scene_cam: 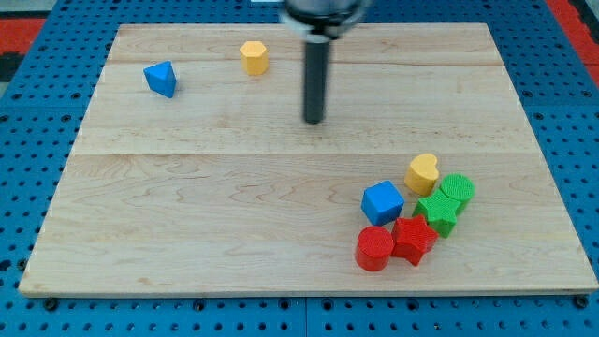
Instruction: Move the blue triangle into the yellow hexagon
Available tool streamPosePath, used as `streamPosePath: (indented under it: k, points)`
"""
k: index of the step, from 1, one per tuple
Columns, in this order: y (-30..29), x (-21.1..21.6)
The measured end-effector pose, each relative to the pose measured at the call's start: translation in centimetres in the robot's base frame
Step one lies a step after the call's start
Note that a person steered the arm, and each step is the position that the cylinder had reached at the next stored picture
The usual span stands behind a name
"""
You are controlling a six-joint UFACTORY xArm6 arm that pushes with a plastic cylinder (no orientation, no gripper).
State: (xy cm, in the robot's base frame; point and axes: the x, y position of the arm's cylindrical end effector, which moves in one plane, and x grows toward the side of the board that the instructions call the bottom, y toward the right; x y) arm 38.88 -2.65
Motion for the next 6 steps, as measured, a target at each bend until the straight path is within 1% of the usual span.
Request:
streamPosePath:
  k: [1, 2, 3, 4, 5, 6]
  points:
    - [-5.4, -3.6]
    - [-7.6, -10.0]
    - [-9.0, -11.7]
    - [-0.8, -11.7]
    - [-3.8, -9.3]
    - [-0.3, -10.1]
